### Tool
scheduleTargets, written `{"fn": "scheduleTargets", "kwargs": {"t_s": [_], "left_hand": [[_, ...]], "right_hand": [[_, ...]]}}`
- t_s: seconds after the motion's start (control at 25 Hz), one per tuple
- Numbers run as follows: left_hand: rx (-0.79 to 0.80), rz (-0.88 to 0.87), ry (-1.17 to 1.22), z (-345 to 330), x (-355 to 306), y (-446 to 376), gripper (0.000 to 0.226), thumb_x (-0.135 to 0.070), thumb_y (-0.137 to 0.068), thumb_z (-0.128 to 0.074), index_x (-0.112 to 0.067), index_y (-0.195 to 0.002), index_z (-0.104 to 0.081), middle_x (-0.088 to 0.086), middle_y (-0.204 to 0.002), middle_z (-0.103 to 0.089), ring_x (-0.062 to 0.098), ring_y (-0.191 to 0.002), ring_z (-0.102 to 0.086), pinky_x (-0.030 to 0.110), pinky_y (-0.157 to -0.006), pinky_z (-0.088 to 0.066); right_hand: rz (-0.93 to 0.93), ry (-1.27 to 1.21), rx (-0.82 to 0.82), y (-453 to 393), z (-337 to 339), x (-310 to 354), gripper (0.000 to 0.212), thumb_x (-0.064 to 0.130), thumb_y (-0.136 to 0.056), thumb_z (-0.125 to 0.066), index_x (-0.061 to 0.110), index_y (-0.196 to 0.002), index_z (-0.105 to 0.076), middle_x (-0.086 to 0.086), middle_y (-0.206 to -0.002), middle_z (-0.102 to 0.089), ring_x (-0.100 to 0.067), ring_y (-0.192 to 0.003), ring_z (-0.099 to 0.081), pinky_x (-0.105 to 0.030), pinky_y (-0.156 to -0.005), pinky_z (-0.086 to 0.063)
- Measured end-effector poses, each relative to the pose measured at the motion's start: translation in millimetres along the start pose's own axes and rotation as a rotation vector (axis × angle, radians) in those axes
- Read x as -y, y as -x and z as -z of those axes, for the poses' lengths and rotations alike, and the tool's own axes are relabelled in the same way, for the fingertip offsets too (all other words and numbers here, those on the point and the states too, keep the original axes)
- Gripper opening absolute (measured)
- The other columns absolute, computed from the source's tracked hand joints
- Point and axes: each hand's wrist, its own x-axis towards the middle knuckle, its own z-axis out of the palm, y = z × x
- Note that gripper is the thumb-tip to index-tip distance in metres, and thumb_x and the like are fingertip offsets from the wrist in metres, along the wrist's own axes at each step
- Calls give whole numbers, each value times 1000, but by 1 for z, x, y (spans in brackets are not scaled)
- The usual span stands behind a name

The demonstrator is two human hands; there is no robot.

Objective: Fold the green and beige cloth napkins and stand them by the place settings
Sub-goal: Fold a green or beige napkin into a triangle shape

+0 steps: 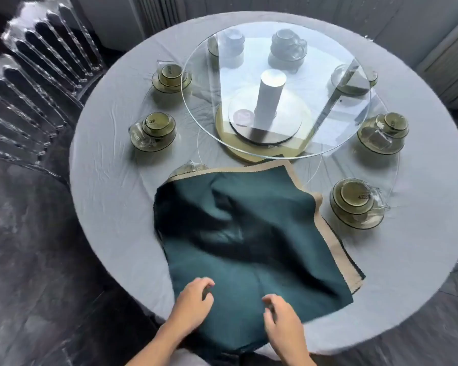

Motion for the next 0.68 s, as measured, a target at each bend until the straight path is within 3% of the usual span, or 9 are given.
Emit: {"fn": "scheduleTargets", "kwargs": {"t_s": [0.08,0.16,0.24,0.4,0.48,0.68], "left_hand": [[-14,-116,-111,-14,-14,-20,46,-19,-89,-50,-25,-134,-50,-7,-141,-47,14,-131,-43,29,-109,-35],[-48,-209,-293,-27,-17,-39,59,-24,-88,-48,-20,-147,-40,-2,-154,-34,19,-142,-32,36,-115,-31],[-93,-350,-449,-40,-2,-52,62,-30,-85,-46,-18,-145,-45,5,-153,-40,23,-142,-35,40,-114,-33],[-185,-525,-506,-50,28,-65,61,-32,-89,-50,-17,-147,-44,7,-155,-38,23,-146,-29,41,-119,-21],[-252,-576,-523,-60,35,-69,61,-32,-90,-53,-17,-148,-44,7,-157,-37,24,-147,-28,41,-120,-20],[-350,-664,-493,-67,46,-75,60,-33,-88,-55,-16,-145,-49,8,-157,-37,25,-147,-30,44,-117,-26]], "right_hand": [[180,84,-25,-15,-18,8,30,16,-82,-56,24,-111,-63,7,-116,-65,-19,-102,-61,-30,-85,-48],[320,205,-38,-33,-35,7,40,24,-81,-51,18,-120,-61,-3,-129,-60,-22,-114,-56,-31,-95,-43],[406,315,9,-43,-52,-2,49,30,-84,-51,16,-130,-57,-8,-143,-51,-26,-128,-47,-35,-103,-36],[498,443,-95,-47,-75,-22,52,37,-93,-47,18,-142,-51,-9,-155,-36,-29,-142,-34,-45,-111,-30],[525,474,-176,-49,-84,-29,51,39,-97,-37,17,-140,-52,-10,-154,-38,-30,-141,-36,-47,-110,-31],[568,462,-372,-55,-102,-40,50,39,-92,-35,23,-137,-52,-8,-146,-48,-26,-135,-41,-44,-107,-34]]}}
